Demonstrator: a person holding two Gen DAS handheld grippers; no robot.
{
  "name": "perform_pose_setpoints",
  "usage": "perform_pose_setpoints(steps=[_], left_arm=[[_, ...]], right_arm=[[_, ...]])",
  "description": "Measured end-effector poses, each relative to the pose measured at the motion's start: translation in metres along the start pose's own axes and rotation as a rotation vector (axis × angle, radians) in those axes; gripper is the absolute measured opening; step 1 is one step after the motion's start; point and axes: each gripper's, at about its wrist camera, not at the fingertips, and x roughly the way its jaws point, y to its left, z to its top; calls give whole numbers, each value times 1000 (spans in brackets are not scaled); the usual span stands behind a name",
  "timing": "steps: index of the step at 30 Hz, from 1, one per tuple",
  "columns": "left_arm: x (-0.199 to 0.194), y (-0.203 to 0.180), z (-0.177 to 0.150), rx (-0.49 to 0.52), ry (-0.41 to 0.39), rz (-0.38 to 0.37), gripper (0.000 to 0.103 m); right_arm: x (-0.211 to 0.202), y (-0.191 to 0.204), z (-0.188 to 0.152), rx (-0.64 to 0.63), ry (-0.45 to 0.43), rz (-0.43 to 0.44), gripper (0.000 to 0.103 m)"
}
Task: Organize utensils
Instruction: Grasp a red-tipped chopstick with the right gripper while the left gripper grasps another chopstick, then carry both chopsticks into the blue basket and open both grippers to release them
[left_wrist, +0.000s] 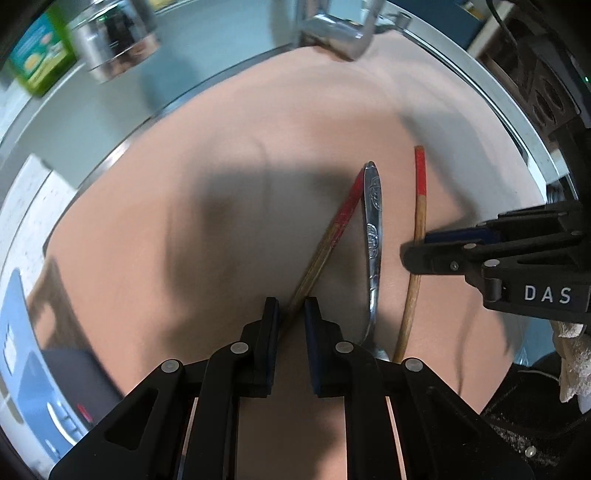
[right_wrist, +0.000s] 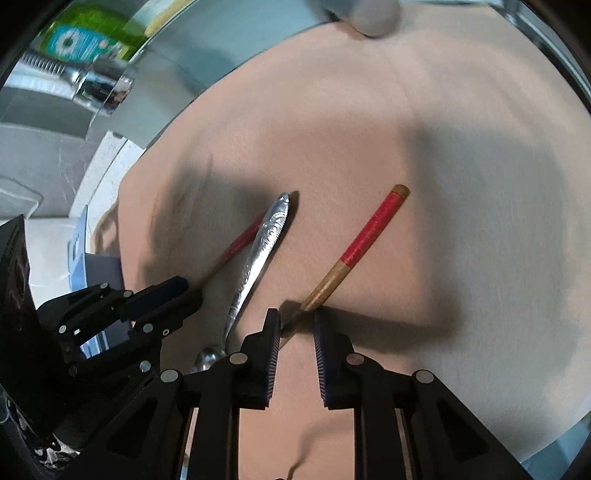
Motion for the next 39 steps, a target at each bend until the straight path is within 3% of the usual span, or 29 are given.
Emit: perform_pose_setpoints(steps=[5,9,15,20,30,39], left_arm=[[-2,4,-13,-62,-12,-19,12],[-5,11,-16,-63,-19,-10,13],[3,-21,-13,-19,-50,11,12],[2,-6,-13,-78,-62,-16,6],[-14,32,-35,-317,-147,-156,6],[-38,38,-39,-380,-223,-193,6]], right_arm=[[0,26,7,-190,-66,-109,16],[0,25,17,-190,-46,-99,16],[2,17,9,-103,-11,-54,17],[2,26,6,-164,-43,-78,15],[-9,-5,16,-38,-76,74,6],[-31,-13,15,25,-77,199,6]])
